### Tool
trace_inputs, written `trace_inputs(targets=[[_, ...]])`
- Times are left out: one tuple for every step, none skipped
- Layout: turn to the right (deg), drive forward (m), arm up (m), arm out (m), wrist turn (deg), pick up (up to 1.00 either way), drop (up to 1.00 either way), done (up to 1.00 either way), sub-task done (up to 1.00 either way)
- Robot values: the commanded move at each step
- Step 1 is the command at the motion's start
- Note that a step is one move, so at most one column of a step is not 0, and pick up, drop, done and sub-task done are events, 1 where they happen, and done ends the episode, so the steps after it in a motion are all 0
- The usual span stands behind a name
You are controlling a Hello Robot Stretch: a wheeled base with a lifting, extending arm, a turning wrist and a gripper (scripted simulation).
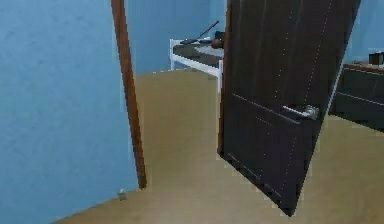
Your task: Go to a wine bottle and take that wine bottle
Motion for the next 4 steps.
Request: trace_inputs(targets=[[-45.0, 0.0, 0.0, 0.0, 0.0, 0.0, 0.0, 0.0, 0.0], [-39.0, 0.0, 0.0, 0.0, 0.0, 0.0, 0.0, 0.0, 0.0], [0.0, 1.0, 0.0, 0.0, 0.0, 0.0, 0.0, 0.0, 0.0], [-3.0, 0.0, 0.0, 0.0, 0.0, 0.0, 0.0, 0.0, 0.0]])
